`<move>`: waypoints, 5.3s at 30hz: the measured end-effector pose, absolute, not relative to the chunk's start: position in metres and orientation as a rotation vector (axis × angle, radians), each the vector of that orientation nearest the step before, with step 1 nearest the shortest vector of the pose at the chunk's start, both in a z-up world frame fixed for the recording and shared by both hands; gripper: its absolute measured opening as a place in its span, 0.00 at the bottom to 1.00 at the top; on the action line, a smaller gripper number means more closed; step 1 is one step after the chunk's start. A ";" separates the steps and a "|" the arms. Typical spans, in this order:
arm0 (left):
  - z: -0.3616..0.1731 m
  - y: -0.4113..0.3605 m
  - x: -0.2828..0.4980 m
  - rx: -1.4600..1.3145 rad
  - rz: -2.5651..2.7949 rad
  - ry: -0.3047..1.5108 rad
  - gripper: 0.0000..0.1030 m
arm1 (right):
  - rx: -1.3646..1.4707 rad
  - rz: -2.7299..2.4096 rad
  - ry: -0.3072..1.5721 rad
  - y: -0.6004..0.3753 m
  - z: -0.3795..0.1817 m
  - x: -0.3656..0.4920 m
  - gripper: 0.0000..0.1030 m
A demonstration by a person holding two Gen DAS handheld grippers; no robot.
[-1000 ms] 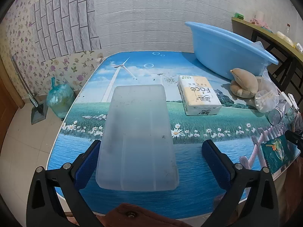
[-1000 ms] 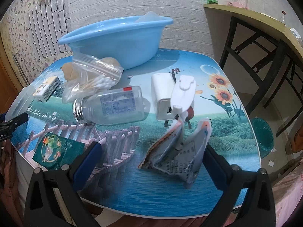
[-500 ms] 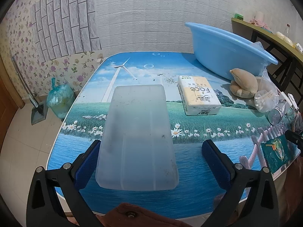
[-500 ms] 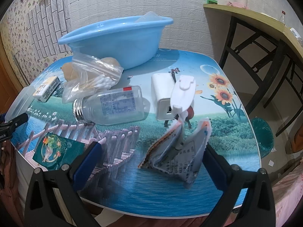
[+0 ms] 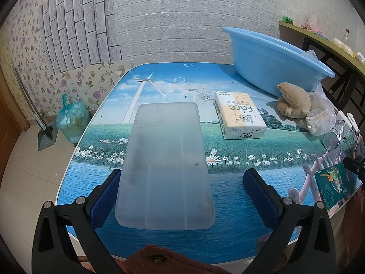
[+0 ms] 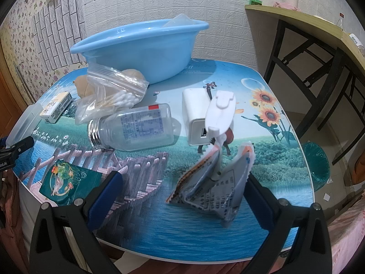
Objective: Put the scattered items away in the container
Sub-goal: 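Open the right gripper over the paper packet and hold the left on the box, then lift the frosted box with the left gripper while the right grasps the paper packet, then drop the frosted box into the basin while the right drops the paper packet in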
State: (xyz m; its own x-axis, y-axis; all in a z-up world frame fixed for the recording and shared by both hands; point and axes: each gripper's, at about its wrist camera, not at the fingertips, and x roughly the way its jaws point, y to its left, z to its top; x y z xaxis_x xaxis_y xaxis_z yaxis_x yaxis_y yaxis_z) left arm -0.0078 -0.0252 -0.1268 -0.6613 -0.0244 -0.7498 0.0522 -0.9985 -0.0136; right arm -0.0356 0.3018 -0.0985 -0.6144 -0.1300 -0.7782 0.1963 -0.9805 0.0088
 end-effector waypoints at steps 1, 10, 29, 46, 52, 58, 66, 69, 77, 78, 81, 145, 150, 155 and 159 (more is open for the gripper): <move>-0.127 -0.025 -0.008 1.274 -2.826 0.053 1.00 | 1.278 -2.668 0.115 0.302 -0.099 -0.036 1.00; -0.127 -0.024 -0.008 1.273 -2.822 0.054 1.00 | 1.273 -2.665 0.117 0.302 -0.098 -0.035 1.00; -0.127 -0.024 -0.008 1.268 -2.826 0.056 1.00 | 1.274 -2.669 0.116 0.302 -0.098 -0.036 1.00; -0.127 -0.024 -0.009 1.275 -2.824 0.057 1.00 | 1.272 -2.667 0.116 0.301 -0.098 -0.036 1.00; -0.125 -0.026 -0.006 1.275 -2.824 0.067 0.96 | 1.274 -2.670 0.115 0.301 -0.098 -0.035 1.00; -0.121 -0.027 -0.003 1.249 -2.837 0.064 0.64 | 1.276 -2.666 0.118 0.302 -0.098 -0.036 1.00; -0.119 -0.030 0.003 1.253 -2.863 0.093 0.61 | 1.321 -2.675 0.094 0.314 -0.094 -0.022 0.79; -0.116 -0.031 0.005 1.241 -2.870 0.097 0.61 | 1.309 -2.673 0.070 0.318 -0.091 -0.017 0.75; -0.116 -0.027 0.002 1.267 -2.860 0.050 0.60 | 1.297 -2.688 0.011 0.325 -0.086 -0.022 0.44; -0.117 -0.028 0.001 1.276 -2.857 0.059 0.60 | 1.305 -2.675 -0.003 0.326 -0.087 -0.023 0.43; -0.119 -0.029 -0.001 1.284 -2.836 0.060 0.61 | 1.296 -2.672 -0.012 0.327 -0.087 -0.023 0.43; -0.026 0.094 -0.146 1.207 -3.216 -0.025 0.60 | 0.937 -2.516 0.017 0.256 -0.013 -0.144 0.36; -0.031 0.093 -0.148 1.242 -3.213 -0.012 0.60 | 0.993 -2.482 -0.032 0.258 -0.019 -0.156 0.38; -0.029 0.088 -0.142 1.227 -3.212 -0.009 0.60 | 0.996 -2.487 -0.028 0.257 -0.020 -0.153 0.38; -0.025 0.086 -0.132 1.224 -3.210 -0.004 0.62 | 1.007 -2.492 -0.040 0.257 -0.016 -0.147 0.40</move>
State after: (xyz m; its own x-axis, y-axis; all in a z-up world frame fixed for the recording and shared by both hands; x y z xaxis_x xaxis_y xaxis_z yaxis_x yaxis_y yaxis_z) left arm -0.1319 0.0856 -0.0252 -0.7088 0.2695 -0.6519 -0.2712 -0.9572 -0.1009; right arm -0.1467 0.2573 -0.0161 -0.6326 -0.4164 -0.6531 0.3951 -0.8987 0.1903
